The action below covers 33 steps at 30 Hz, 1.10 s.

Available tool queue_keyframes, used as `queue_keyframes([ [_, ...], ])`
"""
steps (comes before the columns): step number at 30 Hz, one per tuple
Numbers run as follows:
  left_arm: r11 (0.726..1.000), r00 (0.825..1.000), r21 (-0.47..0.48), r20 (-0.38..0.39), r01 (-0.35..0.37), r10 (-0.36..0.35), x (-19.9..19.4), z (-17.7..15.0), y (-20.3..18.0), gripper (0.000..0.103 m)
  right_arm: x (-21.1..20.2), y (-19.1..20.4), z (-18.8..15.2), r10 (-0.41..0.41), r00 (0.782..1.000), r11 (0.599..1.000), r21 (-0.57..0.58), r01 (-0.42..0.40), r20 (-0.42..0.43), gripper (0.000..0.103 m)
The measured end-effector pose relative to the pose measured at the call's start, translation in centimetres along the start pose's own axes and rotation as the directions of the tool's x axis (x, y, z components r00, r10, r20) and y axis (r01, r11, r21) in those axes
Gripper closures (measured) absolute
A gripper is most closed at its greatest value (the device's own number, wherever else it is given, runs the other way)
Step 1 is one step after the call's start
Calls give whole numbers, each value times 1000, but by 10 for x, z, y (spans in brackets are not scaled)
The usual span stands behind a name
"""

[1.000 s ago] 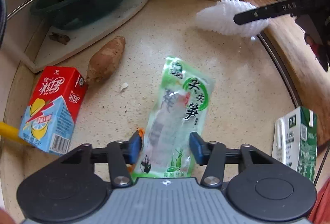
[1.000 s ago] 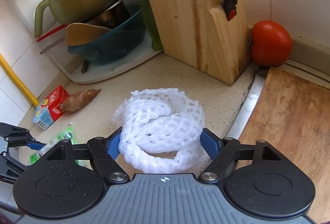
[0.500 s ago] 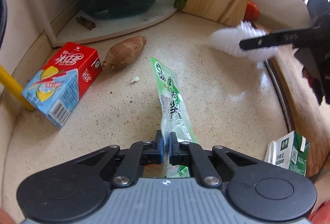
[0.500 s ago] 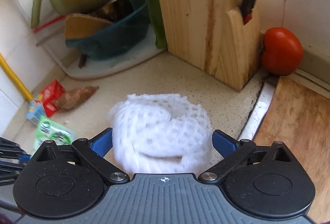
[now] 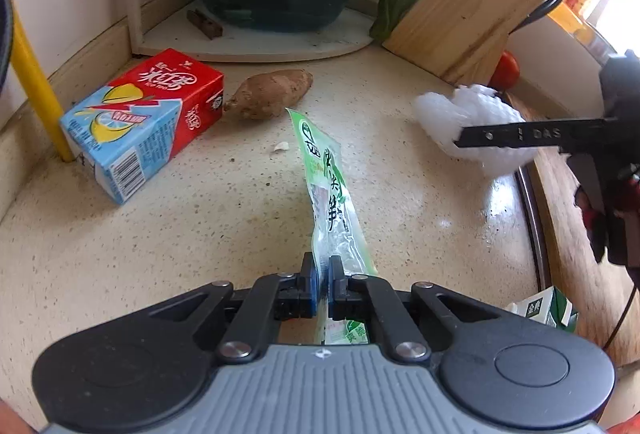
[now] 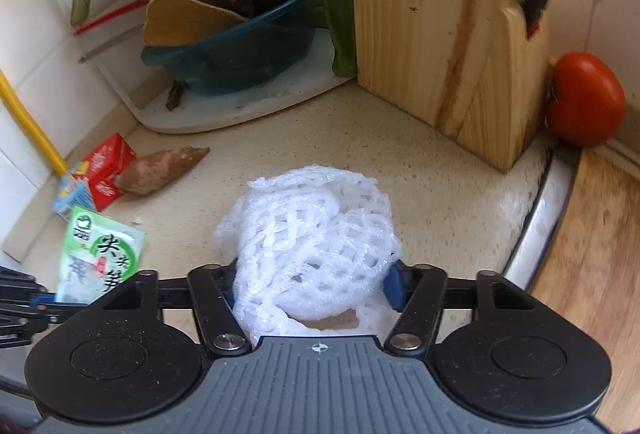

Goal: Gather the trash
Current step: 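Lift the pea-shoot bag and foam net and carry them toward the black bin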

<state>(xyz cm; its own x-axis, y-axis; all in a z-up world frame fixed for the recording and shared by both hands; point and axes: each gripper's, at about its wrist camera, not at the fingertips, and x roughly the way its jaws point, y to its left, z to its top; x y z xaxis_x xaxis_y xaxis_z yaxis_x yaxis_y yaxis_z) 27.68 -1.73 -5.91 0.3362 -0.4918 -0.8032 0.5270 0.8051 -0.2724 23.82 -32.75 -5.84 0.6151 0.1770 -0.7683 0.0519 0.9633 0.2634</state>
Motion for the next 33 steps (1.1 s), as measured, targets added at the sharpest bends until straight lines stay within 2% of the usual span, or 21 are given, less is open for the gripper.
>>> queue_keyframes([
  [11, 1000, 1000, -13, 7, -7, 7, -1, -3, -1, 99, -15, 1, -13, 63, 998, 997, 54, -63, 0, 42],
  [21, 1000, 1000, -3, 21, 8, -8, -4, -3, -6, 99, -24, 21, -17, 139, 990, 989, 42, -139, 1, 43],
  [33, 1000, 998, -30, 59, -4, 6, -19, -6, -3, 99, -33, 27, -21, 173, 985, 984, 47, -173, 4, 44],
])
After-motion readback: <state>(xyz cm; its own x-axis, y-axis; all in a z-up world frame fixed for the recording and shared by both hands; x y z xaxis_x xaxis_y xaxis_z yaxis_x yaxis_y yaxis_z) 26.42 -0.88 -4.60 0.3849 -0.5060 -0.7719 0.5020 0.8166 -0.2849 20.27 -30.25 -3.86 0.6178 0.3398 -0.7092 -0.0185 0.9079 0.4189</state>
